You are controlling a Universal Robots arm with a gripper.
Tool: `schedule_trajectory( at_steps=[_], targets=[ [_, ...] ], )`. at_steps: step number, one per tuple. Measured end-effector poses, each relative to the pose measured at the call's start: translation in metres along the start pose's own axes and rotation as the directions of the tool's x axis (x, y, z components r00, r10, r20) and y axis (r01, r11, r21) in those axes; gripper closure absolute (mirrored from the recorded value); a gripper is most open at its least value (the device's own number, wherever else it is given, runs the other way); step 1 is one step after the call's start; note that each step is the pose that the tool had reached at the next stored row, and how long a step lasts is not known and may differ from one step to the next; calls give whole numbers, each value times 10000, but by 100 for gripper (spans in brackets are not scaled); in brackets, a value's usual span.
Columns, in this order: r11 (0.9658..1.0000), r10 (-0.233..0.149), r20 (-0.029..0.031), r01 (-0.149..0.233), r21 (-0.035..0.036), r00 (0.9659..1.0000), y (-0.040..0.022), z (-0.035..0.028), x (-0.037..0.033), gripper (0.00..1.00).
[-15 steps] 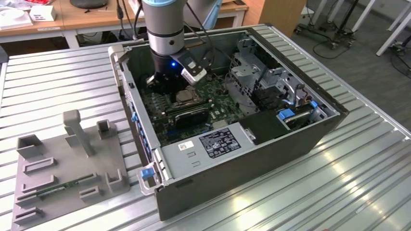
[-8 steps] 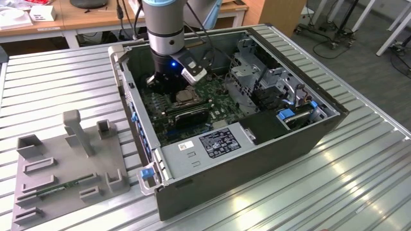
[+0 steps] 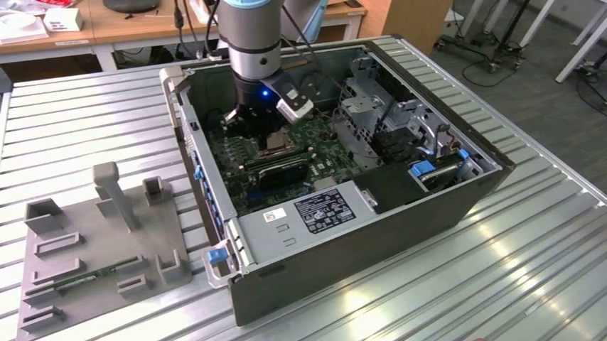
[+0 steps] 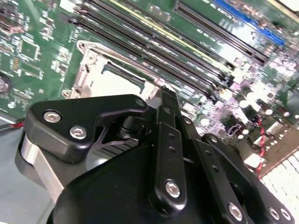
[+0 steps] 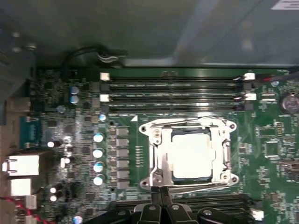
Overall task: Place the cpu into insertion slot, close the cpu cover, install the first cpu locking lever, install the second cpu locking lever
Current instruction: 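Install the second cpu locking lever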
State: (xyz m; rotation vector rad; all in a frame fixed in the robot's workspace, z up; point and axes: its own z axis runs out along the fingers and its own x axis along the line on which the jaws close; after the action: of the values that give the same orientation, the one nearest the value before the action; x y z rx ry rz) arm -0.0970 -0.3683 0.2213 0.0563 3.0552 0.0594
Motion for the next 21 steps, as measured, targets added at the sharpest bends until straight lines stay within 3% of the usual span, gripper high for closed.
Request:
schedule_trajectory(
  at_steps=[12,17,21],
  targets=[
    [10000,2,0,-2,0,10000,10,26,-283,89],
    [10000,1,0,-1,1,10000,30,35,-343,89],
    [10000,2,0,-2,2,10000,88,40,-354,89]
  ],
)
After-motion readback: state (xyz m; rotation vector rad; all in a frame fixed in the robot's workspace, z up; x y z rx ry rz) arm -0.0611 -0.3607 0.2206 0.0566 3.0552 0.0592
